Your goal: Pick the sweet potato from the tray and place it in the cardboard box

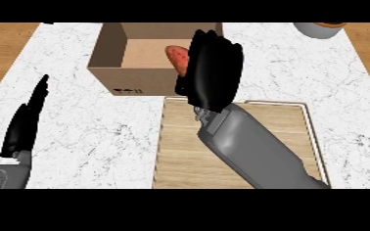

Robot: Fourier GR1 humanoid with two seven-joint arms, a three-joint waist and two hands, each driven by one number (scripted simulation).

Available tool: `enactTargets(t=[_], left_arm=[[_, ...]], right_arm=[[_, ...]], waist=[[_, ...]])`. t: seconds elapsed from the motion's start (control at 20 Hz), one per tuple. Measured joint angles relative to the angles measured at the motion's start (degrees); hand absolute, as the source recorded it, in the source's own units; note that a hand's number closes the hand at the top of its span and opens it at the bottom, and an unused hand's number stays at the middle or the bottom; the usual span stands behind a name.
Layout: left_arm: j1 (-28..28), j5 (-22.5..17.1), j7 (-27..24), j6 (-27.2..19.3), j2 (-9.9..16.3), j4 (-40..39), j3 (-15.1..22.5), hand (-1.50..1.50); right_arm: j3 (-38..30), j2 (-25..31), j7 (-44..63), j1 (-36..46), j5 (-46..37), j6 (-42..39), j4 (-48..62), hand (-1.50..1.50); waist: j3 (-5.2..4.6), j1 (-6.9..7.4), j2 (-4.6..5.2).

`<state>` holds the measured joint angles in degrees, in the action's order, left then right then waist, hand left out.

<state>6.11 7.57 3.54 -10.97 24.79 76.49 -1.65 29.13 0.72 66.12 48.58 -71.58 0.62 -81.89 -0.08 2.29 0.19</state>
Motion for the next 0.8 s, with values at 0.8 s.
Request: enactTargets(t=[0.8], left_arm=[[4.26, 0.68, 1.29, 1.49, -0.30, -0.77, 0.53, 0.00]], right_arm=[[-17.13, -0.34, -7.00, 18.33, 11.05, 18.78, 31.83, 1.50]], waist=[[0.02, 2.64, 1.35]])
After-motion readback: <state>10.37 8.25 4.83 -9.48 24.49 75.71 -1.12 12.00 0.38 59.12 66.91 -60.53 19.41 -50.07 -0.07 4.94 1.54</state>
